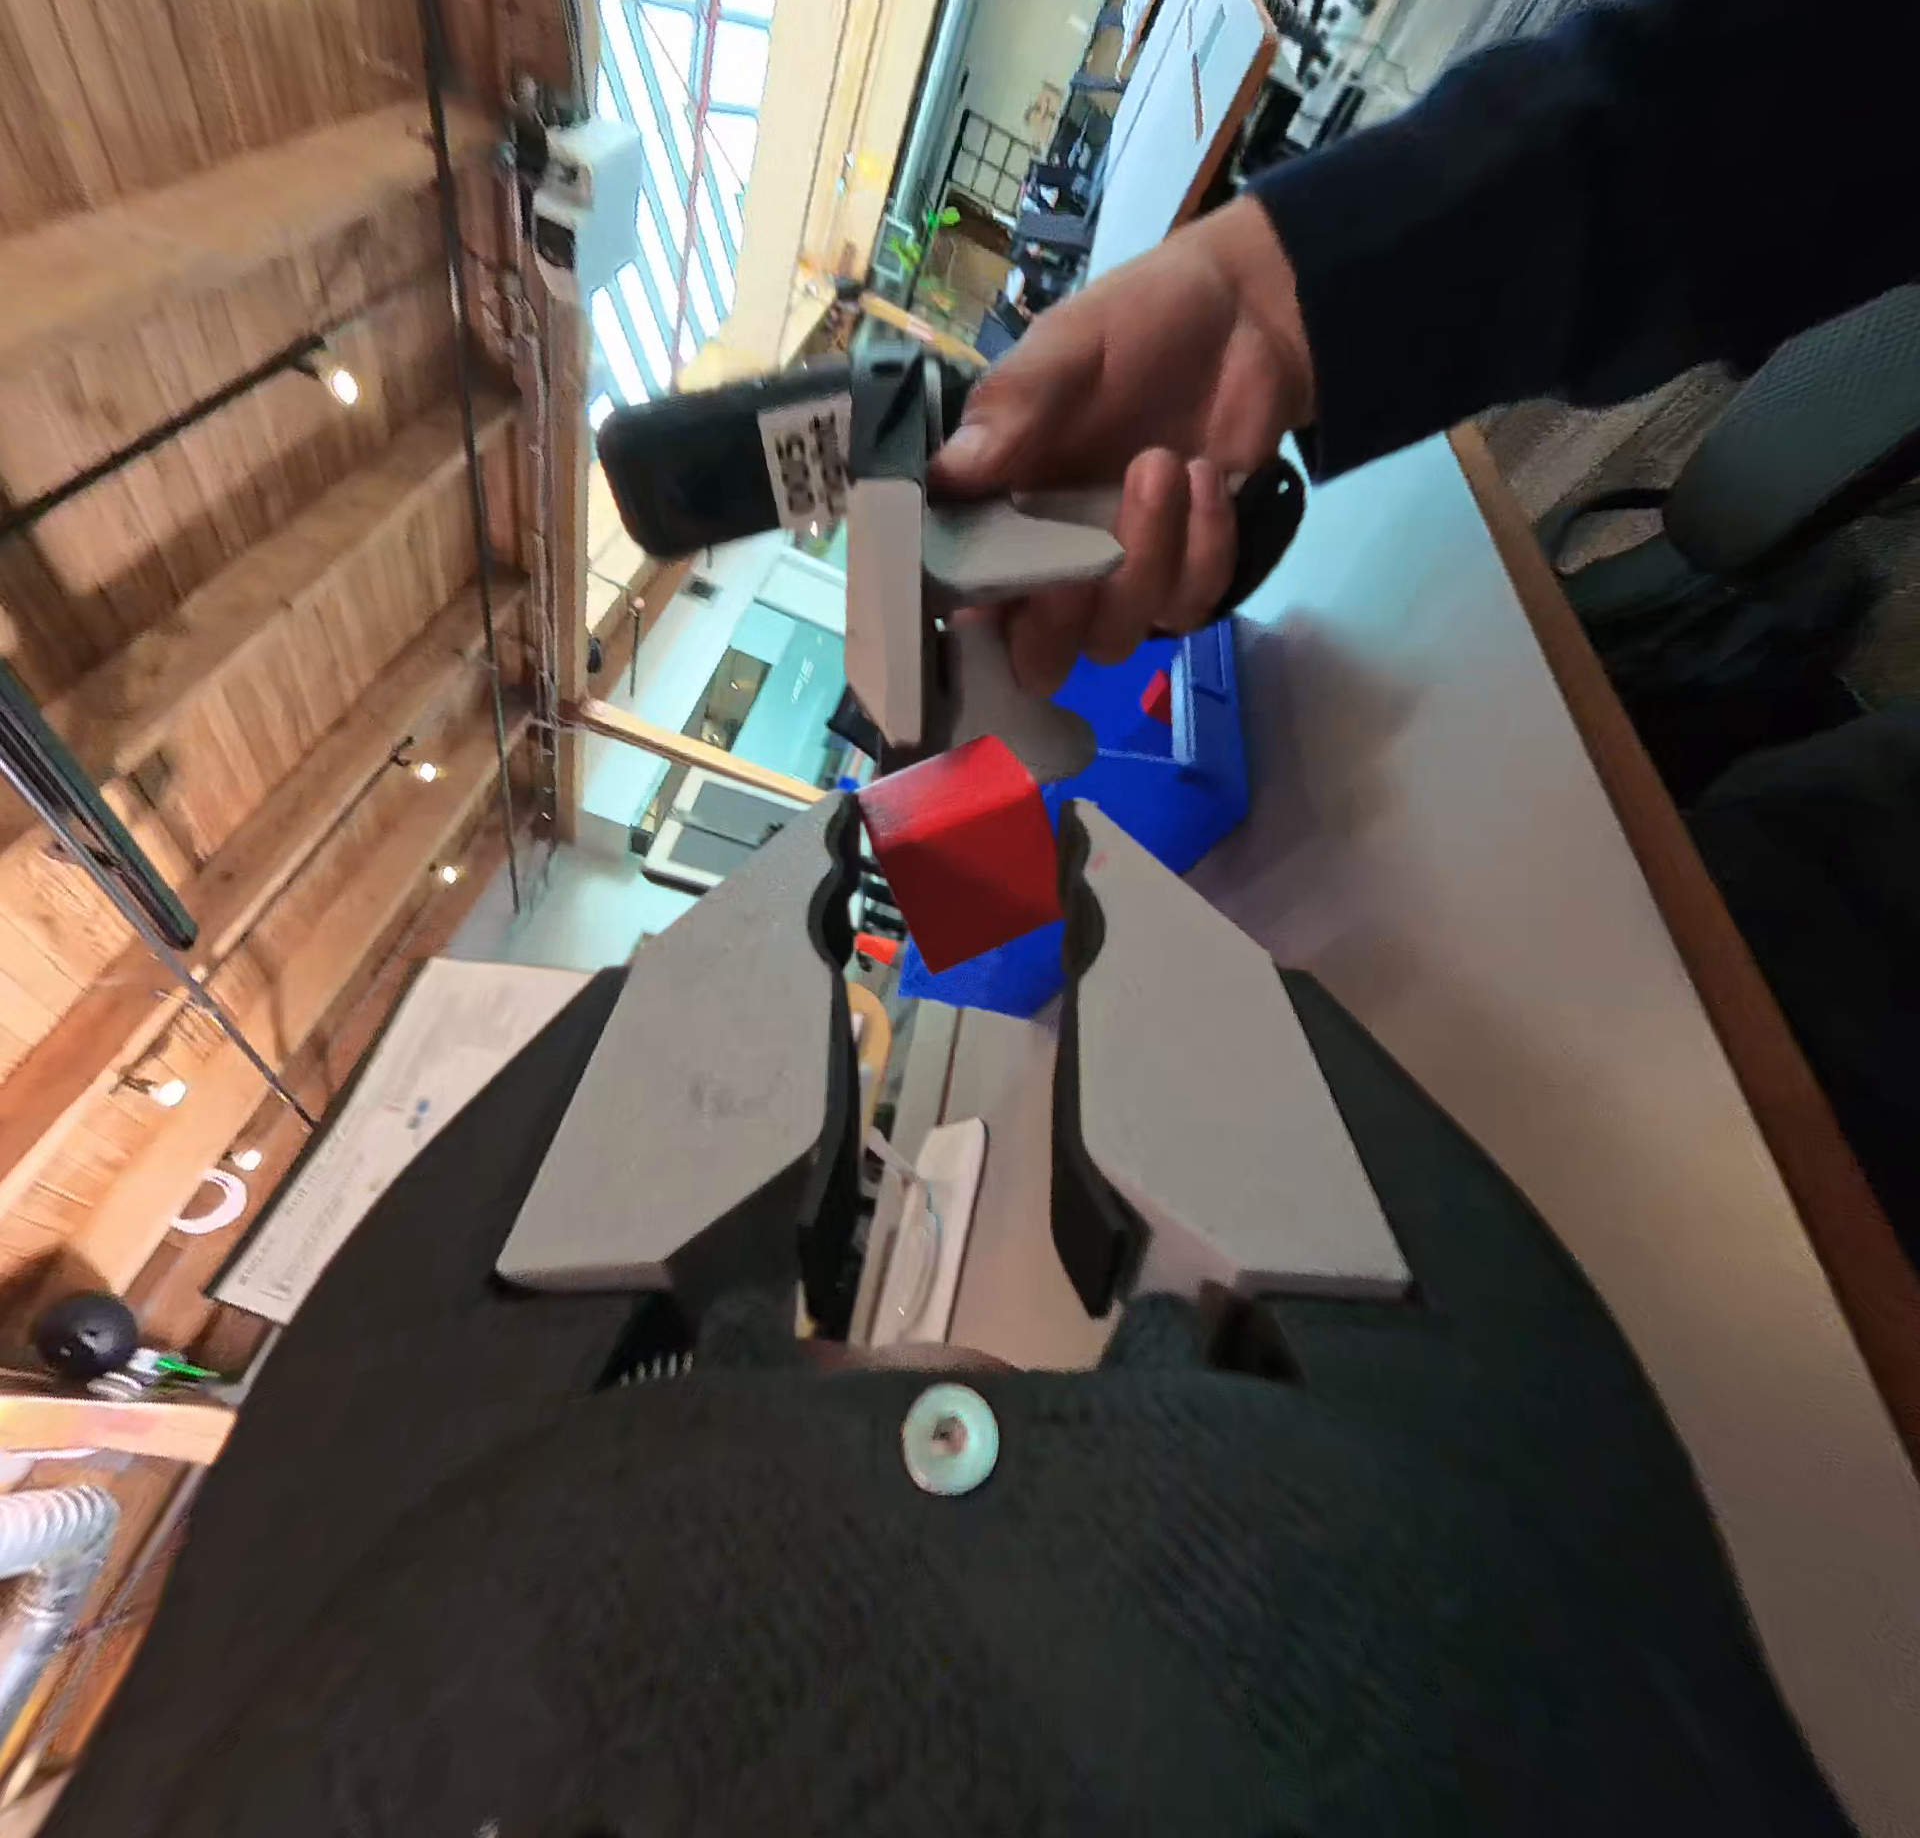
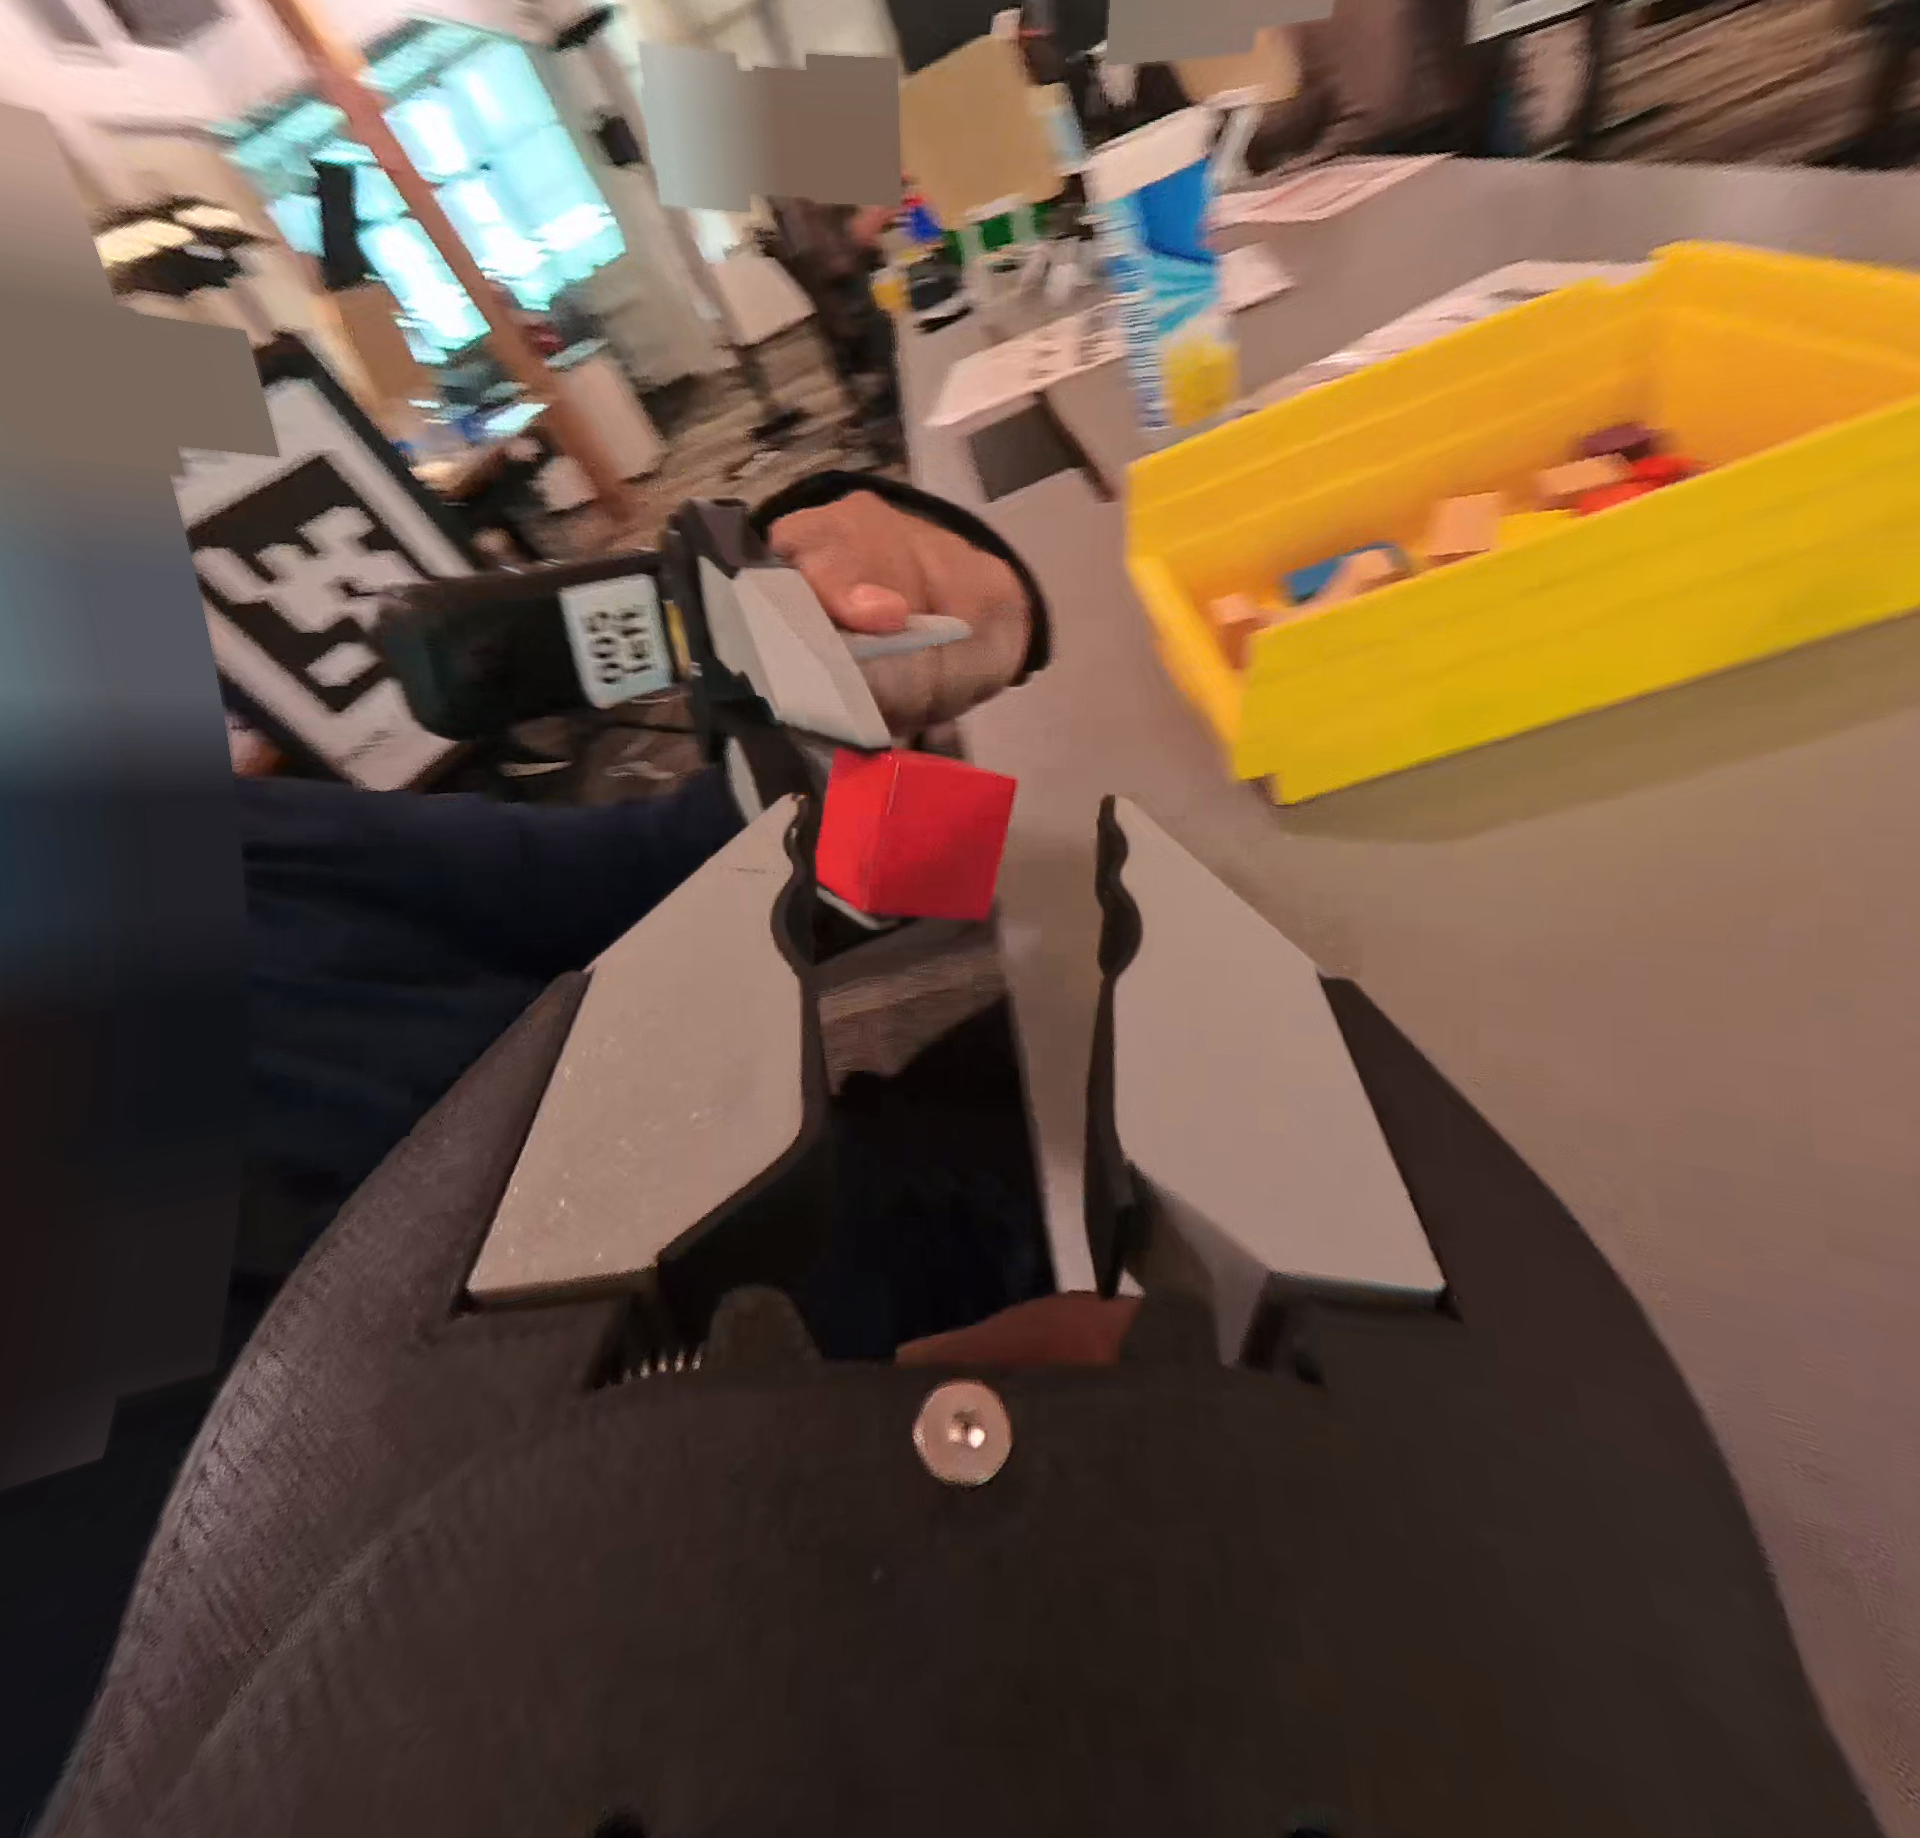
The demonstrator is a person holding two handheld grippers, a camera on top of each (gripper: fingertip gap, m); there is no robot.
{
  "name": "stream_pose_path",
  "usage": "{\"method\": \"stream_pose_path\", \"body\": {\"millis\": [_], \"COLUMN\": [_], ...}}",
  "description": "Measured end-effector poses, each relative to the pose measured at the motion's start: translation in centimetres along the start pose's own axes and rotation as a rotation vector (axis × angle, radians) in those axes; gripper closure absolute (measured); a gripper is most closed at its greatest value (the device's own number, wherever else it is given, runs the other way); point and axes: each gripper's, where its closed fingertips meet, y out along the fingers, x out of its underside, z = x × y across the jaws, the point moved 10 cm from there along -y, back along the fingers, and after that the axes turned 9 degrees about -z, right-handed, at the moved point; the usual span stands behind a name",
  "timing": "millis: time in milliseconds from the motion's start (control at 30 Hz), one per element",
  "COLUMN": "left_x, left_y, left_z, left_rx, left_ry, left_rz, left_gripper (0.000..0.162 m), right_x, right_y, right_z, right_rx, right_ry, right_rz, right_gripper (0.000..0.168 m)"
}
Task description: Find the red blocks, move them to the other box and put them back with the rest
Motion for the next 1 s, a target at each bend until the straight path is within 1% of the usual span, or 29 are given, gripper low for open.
{"method": "stream_pose_path", "body": {"millis": [100,133,167,267,333,367,400,433,467,533,567,600,633,667,733,833,867,933,1000], "left_x": [-1.1,-1.2,-1.1,-0.3,0.4,0.7,1.2,1.8,2.8,5.4,6.9,8.6,10.3,11.9,14.8,18.6,19.6,21.3,22.3], "left_y": [-0.1,0.0,0.0,0.4,0.3,-0.1,-0.7,-1.3,-1.9,-3.0,-3.7,-4.4,-5.0,-5.5,-6.1,-5.7,-5.5,-4.8,-4.2], "left_z": [0.1,0.2,0.1,0.0,-0.6,-1.0,-1.6,-2.7,-3.9,-6.0,-7.0,-7.5,-7.7,-7.6,-6.8,-4.8,-4.2,-3.3,-2.8], "left_rx": [-0.017,-0.023,-0.044,-0.076,-0.090,-0.080,-0.098,-0.158,-0.211,-0.243,-0.289,-0.307,-0.286,-0.264,-0.222,-0.075,-0.031,0.003,0.037], "left_ry": [0.017,0.021,0.025,-0.019,-0.058,-0.083,-0.107,-0.146,-0.202,-0.367,-0.458,-0.538,-0.611,-0.668,-0.739,-0.847,-0.872,-0.930,-1.005], "left_rz": [0.051,0.051,0.046,-0.021,-0.076,-0.073,-0.067,-0.095,-0.157,-0.318,-0.412,-0.501,-0.588,-0.665,-0.785,-0.918,-0.948,-0.988,-0.982], "left_gripper": [0.126,0.126,0.126,0.130,0.134,0.155,0.162,0.162,0.162,0.162,0.162,0.162,0.162,0.162,0.162,0.162,0.160,0.154,0.143], "right_x": [0.3,0.3,0.2,0.0,-0.3,-0.4,-0.6,-0.6,-0.6,-0.2,0.1,0.5,1.0,1.6,2.6,3.8,4.2,5.0,5.2], "right_y": [1.0,1.2,1.3,1.0,0.1,-0.6,-1.5,-2.6,-3.8,-6.5,-8.0,-9.5,-10.8,-11.9,-13.4,-14.7,-14.9,-15.0,-15.1], "right_z": [-0.7,-0.8,-0.9,-0.4,0.0,0.4,0.8,1.4,2.0,3.4,4.3,5.1,5.9,6.7,7.9,9.3,9.8,10.6,11.0], "right_rx": [-0.140,-0.171,-0.187,-0.115,-0.053,0.010,0.103,0.223,0.359,0.655,0.811,0.954,1.066,1.134,1.162,1.161,1.159,1.181,1.198], "right_ry": [0.015,0.009,0.004,0.018,0.019,0.021,0.019,0.013,0.007,-0.001,0.003,0.017,0.041,0.073,0.148,0.221,0.243,0.275,0.285], "right_rz": [-0.034,-0.040,-0.034,-0.009,0.030,0.053,0.075,0.093,0.104,0.108,0.108,0.107,0.097,0.079,0.054,0.067,0.041,-0.025,-0.048], "right_gripper": [0.121,0.124,0.133,0.134,0.138,0.139,0.138,0.139,0.139,0.139,0.139,0.138,0.138,0.138,0.138,0.138,0.135,0.130,0.127]}}
